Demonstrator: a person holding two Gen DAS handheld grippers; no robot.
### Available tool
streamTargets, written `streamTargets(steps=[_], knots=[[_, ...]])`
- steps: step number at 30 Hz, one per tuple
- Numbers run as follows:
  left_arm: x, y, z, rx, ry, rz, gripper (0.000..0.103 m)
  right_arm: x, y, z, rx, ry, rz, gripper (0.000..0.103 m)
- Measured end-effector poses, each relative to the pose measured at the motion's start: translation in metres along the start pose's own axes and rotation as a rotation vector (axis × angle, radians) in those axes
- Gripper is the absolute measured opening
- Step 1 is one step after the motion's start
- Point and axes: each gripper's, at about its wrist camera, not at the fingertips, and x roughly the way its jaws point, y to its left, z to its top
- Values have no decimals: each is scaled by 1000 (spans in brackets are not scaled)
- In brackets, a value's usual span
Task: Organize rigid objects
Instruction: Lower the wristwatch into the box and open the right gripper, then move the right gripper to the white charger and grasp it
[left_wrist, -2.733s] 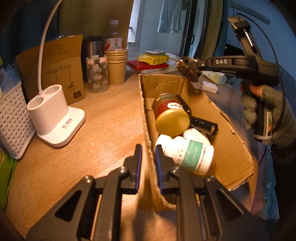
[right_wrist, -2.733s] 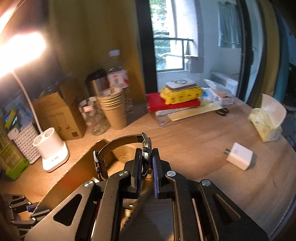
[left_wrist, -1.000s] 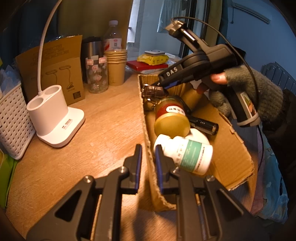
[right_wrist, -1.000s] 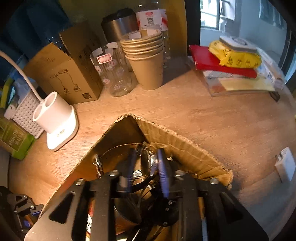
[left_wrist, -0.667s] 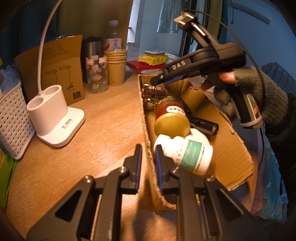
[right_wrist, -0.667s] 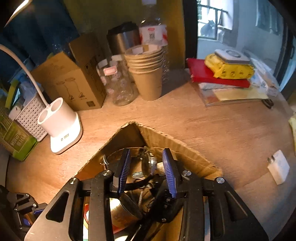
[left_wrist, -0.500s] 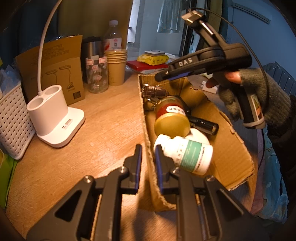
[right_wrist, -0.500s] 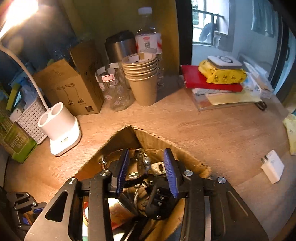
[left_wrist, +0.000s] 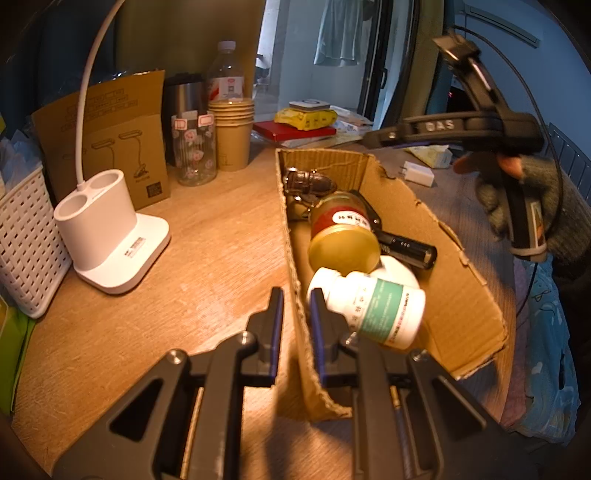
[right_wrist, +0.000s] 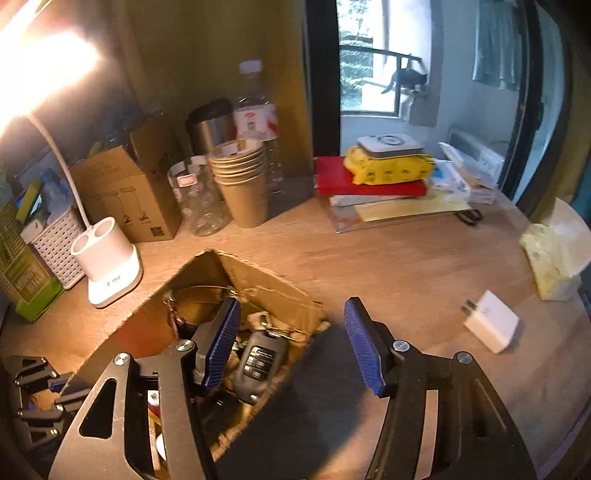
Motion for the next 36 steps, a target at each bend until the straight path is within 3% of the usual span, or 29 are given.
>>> streamTargets(steps=[12,22,28,36], knots=[[0,0,0,-2,1,-1,16,-17,-40,-27,126,-57,-55,62],[-1,1,1,-2,1,1,16,-18,-101,-51,235,-30,-236,62],[-1,1,1,-2,1,1,16,-8,-145,-62,295,34,-362,62],[-1,1,0,-2,2,0,16,14,-175,-61,301,71,-367,65]])
